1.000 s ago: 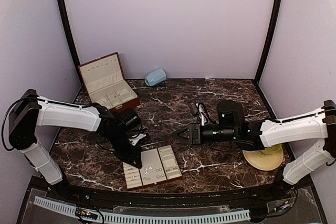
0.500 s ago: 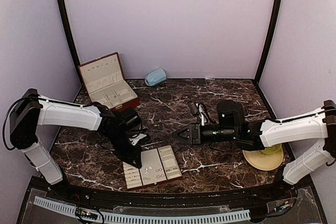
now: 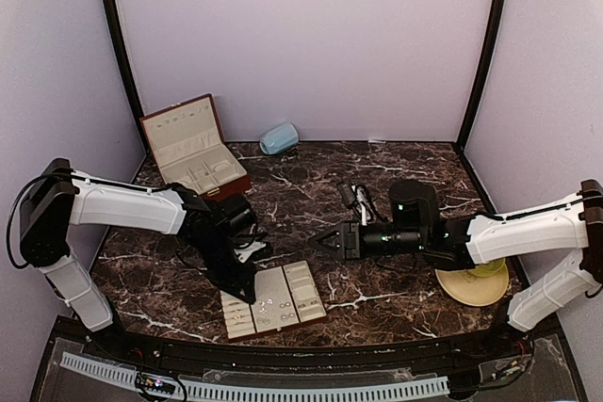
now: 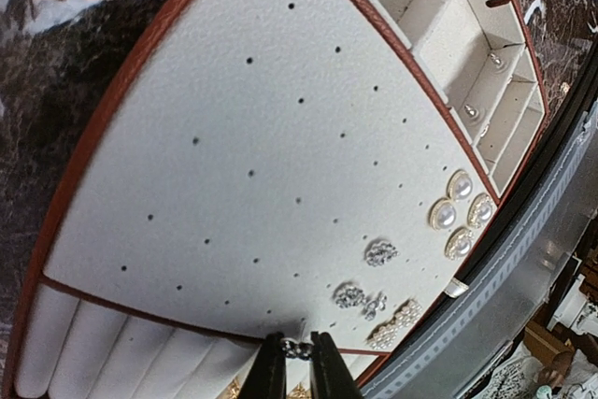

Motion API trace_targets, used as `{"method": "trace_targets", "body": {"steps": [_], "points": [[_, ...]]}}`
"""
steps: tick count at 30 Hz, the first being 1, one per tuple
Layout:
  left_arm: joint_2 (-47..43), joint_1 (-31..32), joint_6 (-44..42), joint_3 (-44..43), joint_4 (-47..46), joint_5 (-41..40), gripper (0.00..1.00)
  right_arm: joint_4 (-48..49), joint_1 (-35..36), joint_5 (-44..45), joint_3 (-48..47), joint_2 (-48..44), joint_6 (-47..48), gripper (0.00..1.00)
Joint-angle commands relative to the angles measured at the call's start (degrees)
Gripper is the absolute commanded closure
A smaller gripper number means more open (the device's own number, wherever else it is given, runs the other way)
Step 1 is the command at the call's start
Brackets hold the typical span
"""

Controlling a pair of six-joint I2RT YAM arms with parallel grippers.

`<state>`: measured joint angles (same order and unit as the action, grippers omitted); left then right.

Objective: Organize the mixed jewelry
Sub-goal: Insert the earring into the earring holder.

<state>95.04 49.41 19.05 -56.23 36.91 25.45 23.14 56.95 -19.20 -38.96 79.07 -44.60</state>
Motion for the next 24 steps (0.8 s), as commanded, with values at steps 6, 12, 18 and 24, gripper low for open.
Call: {"method": "trace_targets", "body": {"steps": [6,12,18,24], "points": [[0.5,0.3,-0.7,-0.9,1.6,-2.0,0.89,2.4,-0.3,0.5,0.8,-0.5,0.8,0.72],[1.0,0.6,-1.0,-1.4,1.6,-2.0,0.89,2.6,-0.3,0.4,0.9,-0.5,0.7,0.72],[1.8,1.0,-1.2,-1.7,1.5,-2.2,0.89,2.2,-0.4,0.7,1.2,-1.0,0.7,0.72],[2.4,1.5,-1.4,-2.0,2.3,-3.1,0.89,2.2,-0.4,0.8,1.3,-1.2,0.7,0.72]]}}
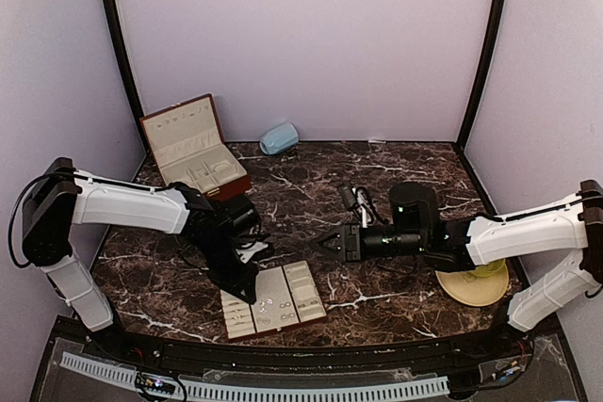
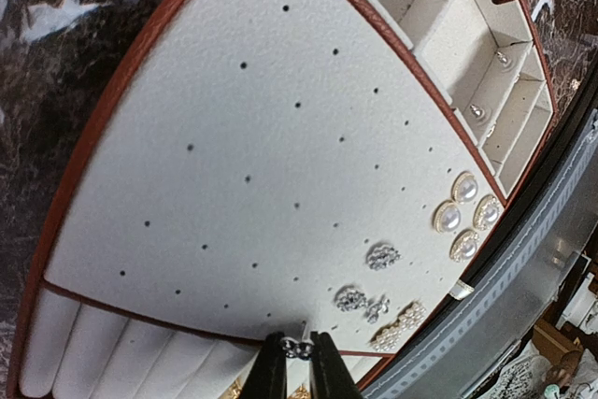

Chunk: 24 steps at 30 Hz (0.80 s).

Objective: Organize the mixed jewelry
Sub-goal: Insert the earring into the earring holder.

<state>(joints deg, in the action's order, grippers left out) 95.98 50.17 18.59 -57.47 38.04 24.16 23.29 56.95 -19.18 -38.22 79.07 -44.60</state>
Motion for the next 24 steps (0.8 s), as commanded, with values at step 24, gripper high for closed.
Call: {"method": "trace_targets", "body": {"steps": [24], "points": [[0.9,1.1,-2.9,-3.6,7.9,-5.8,0.9,3.4,-0.3,0.8,1.3,-1.2,0.3,0.72]]}}
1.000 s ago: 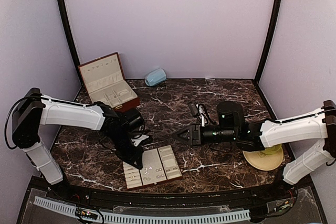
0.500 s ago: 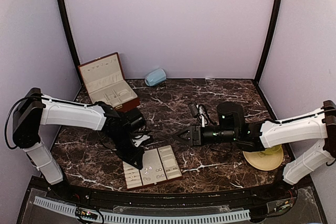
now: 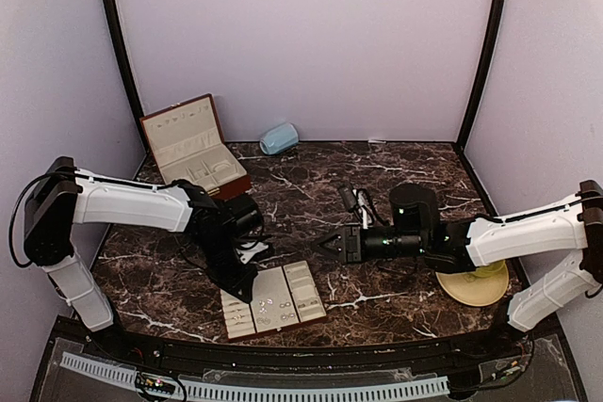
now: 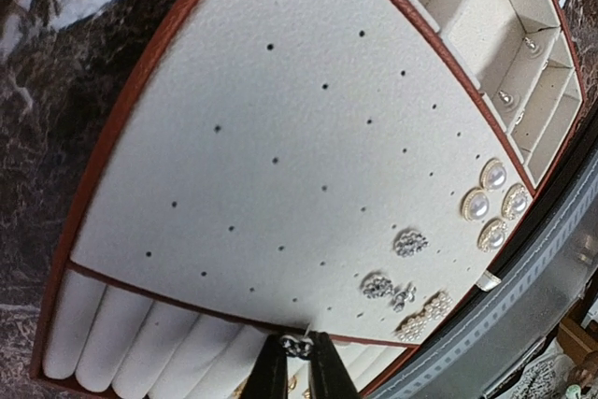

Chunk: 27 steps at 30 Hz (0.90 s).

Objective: Organize the mixed jewelry
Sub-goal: Insert the earring into the earring holder.

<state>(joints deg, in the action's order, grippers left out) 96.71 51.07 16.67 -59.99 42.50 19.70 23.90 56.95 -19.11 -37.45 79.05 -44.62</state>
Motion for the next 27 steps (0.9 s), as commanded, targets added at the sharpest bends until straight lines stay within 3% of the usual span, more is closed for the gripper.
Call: {"method": "trace_targets", "body": {"steps": [1,11,27], "points": [[0.1,0.1,-0.9,-1.0,3.2,-1.1,0.9,3.0,-0.4,0.7,0.5,-1.1,0.3,0.72],[-0.6,0.6,-0.8,-0.9,-1.9,4.6,0.9,2.4,-0.3,1.3,1.0,-1.8,0.3,0.72],[-0.5,0.7,-0.7,-1.1,0.3,0.4,0.9,2.5,-0.3,1.1,1.0,-1.6,0.4,0.72]]}}
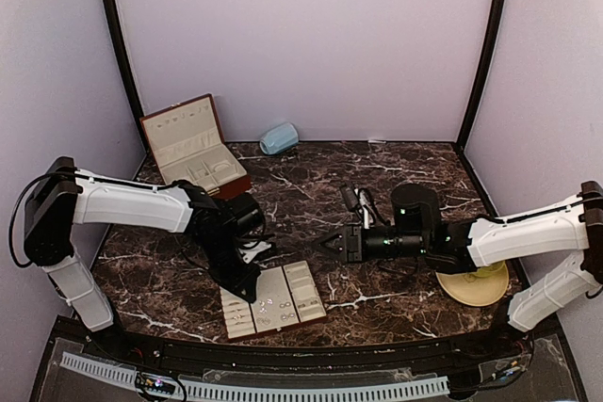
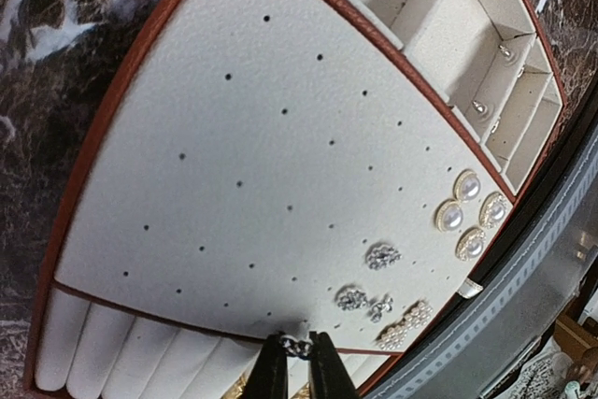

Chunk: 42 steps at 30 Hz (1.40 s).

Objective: Organize the mixed jewelry
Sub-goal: Insert the earring into the earring holder.

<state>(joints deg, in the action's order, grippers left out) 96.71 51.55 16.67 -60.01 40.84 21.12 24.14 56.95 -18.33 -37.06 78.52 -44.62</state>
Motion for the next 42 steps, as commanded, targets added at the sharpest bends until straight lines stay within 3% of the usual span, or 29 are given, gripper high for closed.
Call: {"method": "trace_targets", "body": {"steps": [1,16,20,26,42], "points": [[-0.9,0.2,-0.9,-0.9,1.7,-1.0,0.9,2.3,-0.3,0.3,0.6,-1.1,0.4,0.72],[-5.7,0.3,-5.7,-0.9,-1.6,-8.5,0.87,2.0,-0.3,0.0,-0.2,0.4,1.1,0.72],[-5.5,0.2,-10.4,-0.7,-4.6,-4.1,0.87,1.7,-0.3,-0.1,-0.5,1.0,1.2,0.72],[-1.4,0.2,-24.2,-4.6,-1.8,-1.8,0.85,-0.6,-0.3,0.5,-1.4,0.7,2.1,0.72],[6.7,-0.7,-29.9,-11.3,5.2,1.7,0.84,-1.3,-0.3,2.1,-0.6,-0.8,1.6,0.72]]}}
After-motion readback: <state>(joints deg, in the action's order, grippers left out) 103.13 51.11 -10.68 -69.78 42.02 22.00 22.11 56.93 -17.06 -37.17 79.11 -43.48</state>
